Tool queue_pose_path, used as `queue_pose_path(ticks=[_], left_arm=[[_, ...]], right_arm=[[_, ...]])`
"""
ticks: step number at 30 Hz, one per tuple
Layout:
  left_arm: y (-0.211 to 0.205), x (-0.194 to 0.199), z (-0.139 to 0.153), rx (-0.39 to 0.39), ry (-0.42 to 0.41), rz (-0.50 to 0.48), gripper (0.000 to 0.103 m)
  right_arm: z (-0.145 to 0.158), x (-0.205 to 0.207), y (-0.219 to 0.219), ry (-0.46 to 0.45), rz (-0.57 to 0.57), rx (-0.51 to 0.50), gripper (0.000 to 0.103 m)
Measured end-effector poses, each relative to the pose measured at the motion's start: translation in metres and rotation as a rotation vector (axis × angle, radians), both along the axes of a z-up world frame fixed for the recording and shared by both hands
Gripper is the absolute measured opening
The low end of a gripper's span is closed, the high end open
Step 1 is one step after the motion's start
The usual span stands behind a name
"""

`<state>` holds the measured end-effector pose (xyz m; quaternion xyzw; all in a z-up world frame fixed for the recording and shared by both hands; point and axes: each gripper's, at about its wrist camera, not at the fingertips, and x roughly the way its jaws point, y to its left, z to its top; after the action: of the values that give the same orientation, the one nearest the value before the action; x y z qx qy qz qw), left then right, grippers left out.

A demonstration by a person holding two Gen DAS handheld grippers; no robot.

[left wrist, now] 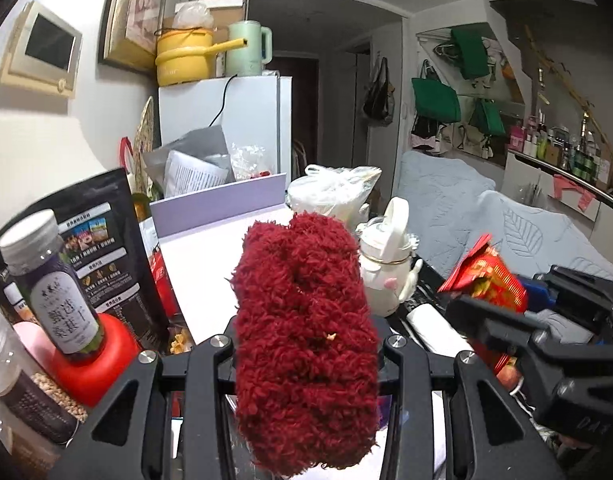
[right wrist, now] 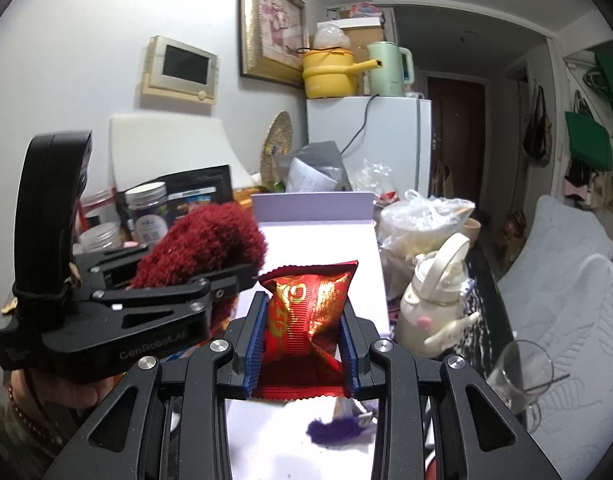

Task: Organize soft objects
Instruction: 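Carry the red plush and red packet over the lavender box with both tools, then lower the red plush and red packet into the box and open both tools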

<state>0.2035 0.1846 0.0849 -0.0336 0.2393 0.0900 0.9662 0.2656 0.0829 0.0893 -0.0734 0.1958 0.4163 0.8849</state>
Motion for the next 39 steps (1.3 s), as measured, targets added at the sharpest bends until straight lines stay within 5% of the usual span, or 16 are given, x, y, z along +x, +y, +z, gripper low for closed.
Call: queue_pose_path(ticks=[25,33,39], left_arm=[[0.009,0.081,-0.109,0.006,0.323,0.022,0.038],[-0.001,0.091,-0.126,0.075,0.372,0.045,0.038],[0.002,0.094,-0.132,0.048,0.399,0.049,0.038]], right_arm=[[-0.081,0.069,0.032,0.104,-0.101,-0.211,0.032],[-0.095,0.084,0.029,0.155,-0.132,-0.221,0.032],[-0.103,0.091,0.031,0.185,-0.129,-0.237,0.032]])
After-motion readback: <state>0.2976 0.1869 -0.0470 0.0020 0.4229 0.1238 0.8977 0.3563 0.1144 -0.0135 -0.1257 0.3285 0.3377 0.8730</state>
